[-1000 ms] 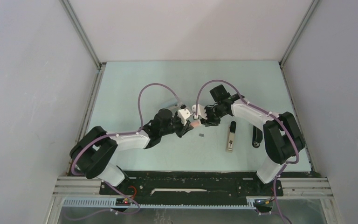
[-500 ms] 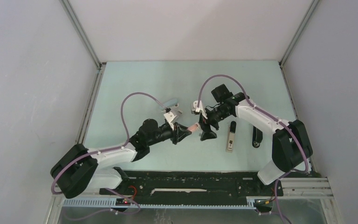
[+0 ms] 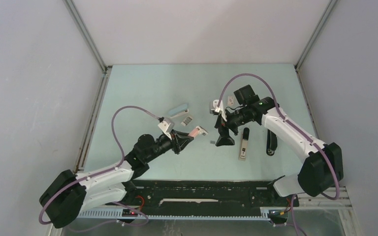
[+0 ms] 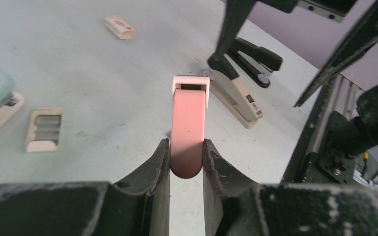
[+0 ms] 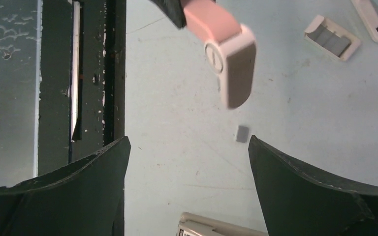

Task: Unload the staples from the stapler
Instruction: Place the stapler at the center of the board.

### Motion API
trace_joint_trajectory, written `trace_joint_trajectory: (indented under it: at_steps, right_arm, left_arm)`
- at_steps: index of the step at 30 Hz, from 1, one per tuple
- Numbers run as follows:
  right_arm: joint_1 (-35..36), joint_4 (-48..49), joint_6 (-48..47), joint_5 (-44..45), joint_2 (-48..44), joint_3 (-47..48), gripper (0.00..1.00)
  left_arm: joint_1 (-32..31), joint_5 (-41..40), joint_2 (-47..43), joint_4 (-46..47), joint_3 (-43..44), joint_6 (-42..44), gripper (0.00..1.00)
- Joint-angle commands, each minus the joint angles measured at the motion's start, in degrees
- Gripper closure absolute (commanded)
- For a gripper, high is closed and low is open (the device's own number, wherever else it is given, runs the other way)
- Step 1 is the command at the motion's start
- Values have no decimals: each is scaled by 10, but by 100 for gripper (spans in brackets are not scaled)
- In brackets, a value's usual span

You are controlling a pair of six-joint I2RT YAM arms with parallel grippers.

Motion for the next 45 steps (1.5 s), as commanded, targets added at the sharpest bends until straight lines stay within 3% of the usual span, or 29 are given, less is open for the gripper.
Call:
trace_joint_trajectory:
  at_steps: [1, 11, 19, 27, 33, 45]
  right_arm:
    - [-13, -29, -27, 11, -27, 15, 0]
    - [-33, -35, -31, -9, -23, 15, 0]
    - [-49, -32, -29, -18, -22, 12, 0]
    - [-54, -28, -26, -21, -23, 8, 0]
    - [-54, -27, -26, -23, -20, 7, 0]
    - [-52, -28, -29, -30, -17, 5, 0]
  left_arm:
    - [9, -77, -45, -31, -17, 9, 100]
    - [30, -189, -91, -105, -10, -9, 100]
    - [117, -211, -95, -176, 32, -53, 100]
    - [204, -268, -9, -319, 140, -116, 100]
    - [224, -359, 86, -452, 247, -176, 100]
    - [296, -275, 233, -551, 377, -200, 100]
